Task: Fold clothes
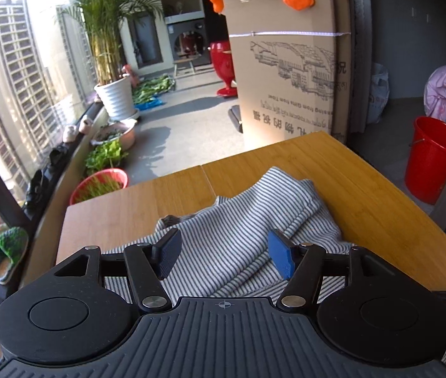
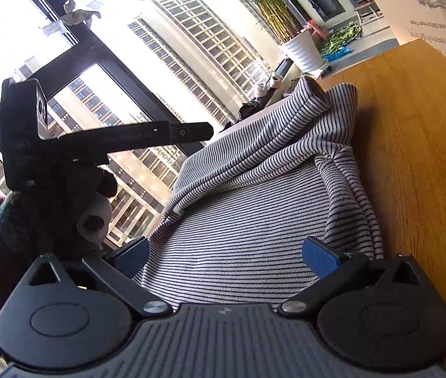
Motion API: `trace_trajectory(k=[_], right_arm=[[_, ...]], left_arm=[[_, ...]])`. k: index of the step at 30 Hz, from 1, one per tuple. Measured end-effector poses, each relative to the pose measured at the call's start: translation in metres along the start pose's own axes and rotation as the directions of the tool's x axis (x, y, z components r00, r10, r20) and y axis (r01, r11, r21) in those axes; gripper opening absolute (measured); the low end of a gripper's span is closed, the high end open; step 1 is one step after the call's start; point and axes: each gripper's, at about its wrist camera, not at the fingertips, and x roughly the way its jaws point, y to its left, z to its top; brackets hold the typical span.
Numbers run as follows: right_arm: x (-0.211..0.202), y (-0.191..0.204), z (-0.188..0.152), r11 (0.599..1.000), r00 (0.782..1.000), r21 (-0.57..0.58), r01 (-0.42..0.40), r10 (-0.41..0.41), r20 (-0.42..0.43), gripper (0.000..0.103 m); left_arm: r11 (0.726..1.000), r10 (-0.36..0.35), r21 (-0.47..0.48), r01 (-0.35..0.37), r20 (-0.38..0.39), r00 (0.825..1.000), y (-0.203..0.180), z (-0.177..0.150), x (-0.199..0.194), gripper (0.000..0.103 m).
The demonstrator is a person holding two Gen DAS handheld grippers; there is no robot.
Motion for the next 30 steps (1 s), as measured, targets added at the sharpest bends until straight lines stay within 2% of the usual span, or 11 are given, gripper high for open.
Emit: trace_trajectory(k=[4,7,8,10,16,19,22,24,25,26,30], right_arm=[[-0.001,-0.012,0.006,0.998,1.0,0.055,0.02,-0.021,0.016,0.1],[0.001,-0.003,0.017,0.986,0.987,-0.053,0.159,-0.158,0.032,0.071],[0.004,0.004,0.024,0.968,0.975,-0.114,0.222,-0.218,0.049,0.056],[0.007,0.02,0.038,0.92,0.947,-0.226,0.319,-0.305,0.097,0.043],[0.038,0.029,0.096,0.85,0.897,-0.29,0.441,-0.401,0.187,0.048],[0.071,0.023,0.114,0.831,0.888,-0.314,0.459,-0.421,0.185,0.067],[0.099,0.015,0.117,0.838,0.891,-0.302,0.454,-0.436,0.129,0.068],[0.116,0.01,0.116,0.849,0.893,-0.285,0.445,-0.443,0.076,0.048],[0.118,0.013,0.115,0.854,0.896,-0.279,0.439,-0.439,0.063,0.022],[0.119,0.015,0.113,0.859,0.899,-0.274,0.432,-0.436,0.051,0.012],[0.087,0.034,0.118,0.884,0.92,-0.256,0.391,-0.371,0.124,0.008]], left_arm=[[0.994,0.03,-0.109,-0.028,0.023,0.999,0.019,-0.039,0.007,0.076],[0.983,0.005,-0.183,0.004,0.046,0.999,0.032,-0.059,0.01,0.09],[0.981,-0.001,-0.196,0.011,0.051,0.999,0.035,-0.063,0.011,0.093],[0.979,-0.005,-0.205,0.017,0.057,0.998,0.039,-0.067,0.012,0.093],[0.972,-0.017,-0.234,0.034,0.075,0.997,0.051,-0.081,0.015,0.094],[0.968,-0.03,-0.245,0.05,0.086,0.996,0.055,-0.084,0.016,0.096],[0.964,-0.046,-0.258,0.068,0.09,0.995,0.057,-0.086,0.016,0.097],[0.961,-0.054,-0.267,0.077,0.093,0.994,0.058,-0.086,0.016,0.098],[0.959,-0.057,-0.272,0.081,0.095,0.994,0.058,-0.086,0.016,0.098],[0.957,-0.06,-0.276,0.085,0.098,0.993,0.059,-0.087,0.016,0.098],[0.951,-0.078,-0.289,0.107,0.112,0.991,0.061,-0.087,0.017,0.101]])
